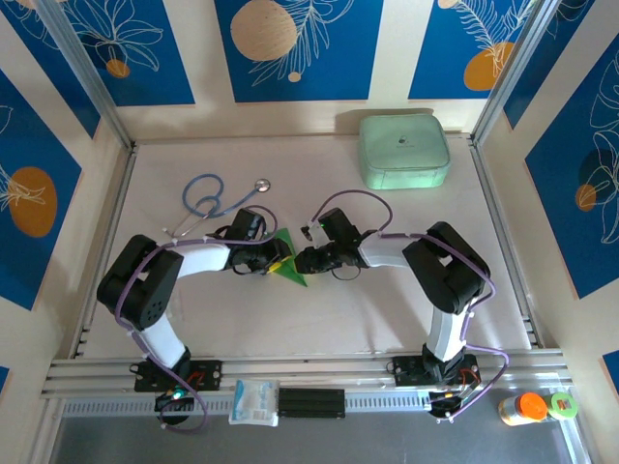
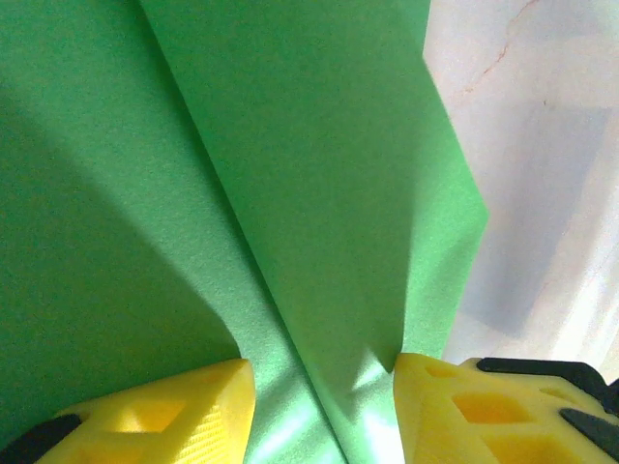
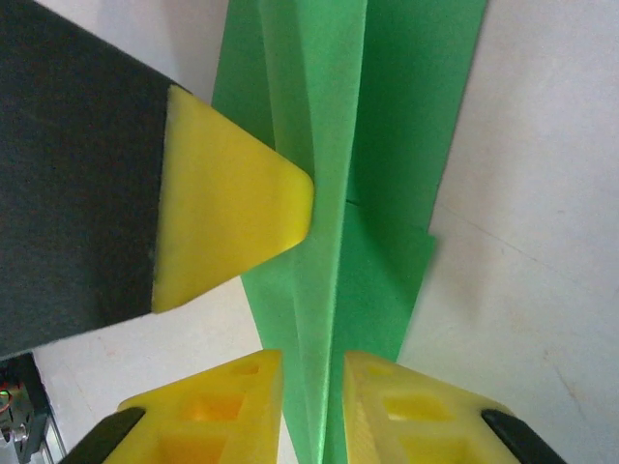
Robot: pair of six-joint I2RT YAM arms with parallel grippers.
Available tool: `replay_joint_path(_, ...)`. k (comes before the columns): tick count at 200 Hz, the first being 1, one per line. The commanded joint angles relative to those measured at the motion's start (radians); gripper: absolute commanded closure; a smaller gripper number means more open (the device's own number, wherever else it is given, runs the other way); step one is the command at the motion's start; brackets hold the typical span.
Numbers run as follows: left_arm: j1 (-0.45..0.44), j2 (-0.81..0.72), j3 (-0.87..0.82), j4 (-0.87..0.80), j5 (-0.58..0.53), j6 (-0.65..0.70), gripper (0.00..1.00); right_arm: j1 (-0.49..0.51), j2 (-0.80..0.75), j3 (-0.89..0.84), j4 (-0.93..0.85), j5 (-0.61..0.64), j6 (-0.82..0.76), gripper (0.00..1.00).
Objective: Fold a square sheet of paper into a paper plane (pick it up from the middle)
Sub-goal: Fourth fold the wing at the center of the table.
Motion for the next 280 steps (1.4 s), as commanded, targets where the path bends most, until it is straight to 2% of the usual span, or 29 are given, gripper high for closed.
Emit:
replay_joint_path(1, -0.011, 0.061, -0.022, -0.101, -0.027, 0.013, 0.54, 0.009, 0.025, 0.033, -0.014, -0.034, -0.014, 0.78)
replay_joint_path(48, -0.012, 0.059, -0.023, -0.093, -0.019, 0.008, 0.54, 0.013, 0.046, 0.046, -0.007, -0.041, -0.029, 0.8)
replay_joint_path(128, -0.012, 0.033, -0.013, -0.09, -0.004, -0.004, 0.54, 0.001, 0.052, 0.029, 0.02, -0.078, -0.045, 0.92)
replay_joint_path(175, -0.009, -0.008, 0.014, -0.099, 0.007, -0.003, 0.53, -0.01, 0.049, 0.016, 0.038, -0.101, -0.039, 0.96)
replay_joint_path(230, 0.011, -0.073, 0.029, -0.096, 0.0, 0.031, 0.48, -0.037, 0.053, -0.014, 0.082, -0.144, -0.01, 0.96)
replay_joint_path(280, 0.025, -0.067, -0.006, -0.052, 0.002, 0.027, 0.48, -0.043, 0.055, -0.017, 0.086, -0.152, -0.009, 0.96)
